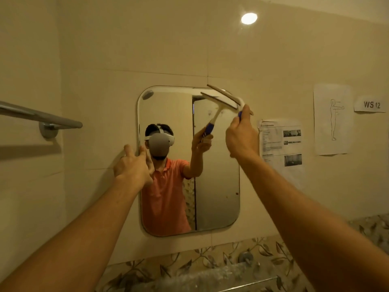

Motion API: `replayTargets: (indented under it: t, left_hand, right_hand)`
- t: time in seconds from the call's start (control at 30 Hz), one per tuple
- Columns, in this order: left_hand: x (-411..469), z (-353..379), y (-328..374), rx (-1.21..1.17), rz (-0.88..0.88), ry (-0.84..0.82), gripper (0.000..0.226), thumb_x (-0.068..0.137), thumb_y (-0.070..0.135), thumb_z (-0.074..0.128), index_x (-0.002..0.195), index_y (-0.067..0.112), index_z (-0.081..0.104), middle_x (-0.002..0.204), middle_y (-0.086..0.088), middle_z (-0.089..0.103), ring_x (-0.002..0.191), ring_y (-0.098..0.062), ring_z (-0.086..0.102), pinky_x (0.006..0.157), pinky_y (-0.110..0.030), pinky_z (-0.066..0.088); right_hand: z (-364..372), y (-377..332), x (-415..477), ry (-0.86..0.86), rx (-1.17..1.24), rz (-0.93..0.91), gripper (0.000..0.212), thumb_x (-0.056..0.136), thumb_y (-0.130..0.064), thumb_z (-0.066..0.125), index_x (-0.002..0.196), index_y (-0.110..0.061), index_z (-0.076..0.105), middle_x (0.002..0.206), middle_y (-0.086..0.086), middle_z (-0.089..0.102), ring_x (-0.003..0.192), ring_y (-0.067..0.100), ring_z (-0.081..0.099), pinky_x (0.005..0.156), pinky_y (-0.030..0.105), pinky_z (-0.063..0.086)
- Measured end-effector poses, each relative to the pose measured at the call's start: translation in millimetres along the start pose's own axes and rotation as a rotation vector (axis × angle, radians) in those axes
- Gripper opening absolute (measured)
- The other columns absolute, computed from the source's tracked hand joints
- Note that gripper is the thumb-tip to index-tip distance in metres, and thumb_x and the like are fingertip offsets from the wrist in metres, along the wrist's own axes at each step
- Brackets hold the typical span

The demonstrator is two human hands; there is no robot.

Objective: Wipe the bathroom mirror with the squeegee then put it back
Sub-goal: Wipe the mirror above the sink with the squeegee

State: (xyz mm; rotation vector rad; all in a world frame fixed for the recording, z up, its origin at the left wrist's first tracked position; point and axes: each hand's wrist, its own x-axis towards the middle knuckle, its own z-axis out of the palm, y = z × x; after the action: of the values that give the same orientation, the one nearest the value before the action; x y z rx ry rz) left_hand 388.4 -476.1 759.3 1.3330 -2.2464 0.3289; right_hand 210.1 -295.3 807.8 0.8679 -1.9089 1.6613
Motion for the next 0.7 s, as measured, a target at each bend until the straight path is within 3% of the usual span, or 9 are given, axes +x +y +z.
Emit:
replayTargets:
  t: [0.1,0.23,0.4,0.7]
  left_hand:
    - [1.0,0.4,-0.7,-0.008,-0.006,-0.002,0.106,0.08,0.037,0.075,0.16,0.028,0.006,0.144,-0.018,0.015,0.11,-0.03,0.055,0.077,-0.033,0.052]
    - [2.4,2.2,0.5,0.007,-0.021,0.003,0.102,0.082,0.037,0.074,0.16,0.028,0.009,0.144,-0.017,0.016,0.111,-0.03,0.054,0.076,-0.033,0.052]
    - [3.6,5.0,0.9,0.006,-0.028,0.015,0.1,0.083,0.036,0.073,0.16,0.028,0.01,0.143,-0.017,0.017,0.112,-0.029,0.053,0.07,-0.032,0.047]
    - [0.5,0.4,-1.7,-0.011,-0.01,-0.01,0.102,0.078,0.031,0.078,0.159,0.028,0.016,0.141,-0.016,0.019,0.109,-0.028,0.054,0.073,-0.032,0.052]
  right_hand:
    - [6.7,-23.2,18.7,-0.017,-0.025,0.046,0.057,0.109,-0.034,0.028,0.16,-0.039,0.003,0.086,0.006,0.057,0.069,0.018,0.061,0.062,0.041,0.061]
    - [22.2,-34.2,11.7,-0.031,-0.08,0.029,0.064,0.108,-0.026,0.034,0.161,-0.036,-0.001,0.076,0.002,0.049,0.064,0.017,0.059,0.061,0.041,0.062]
    - [45.0,-33.5,-24.3,-0.067,-0.057,0.036,0.069,0.107,-0.027,0.035,0.159,-0.039,-0.01,0.076,0.007,0.058,0.065,0.021,0.064,0.062,0.044,0.062]
    - [82.5,5.9,-114.9,-0.145,-0.074,0.017,0.069,0.107,-0.035,0.033,0.157,-0.04,-0.015,0.073,0.003,0.056,0.061,0.015,0.058,0.053,0.031,0.049]
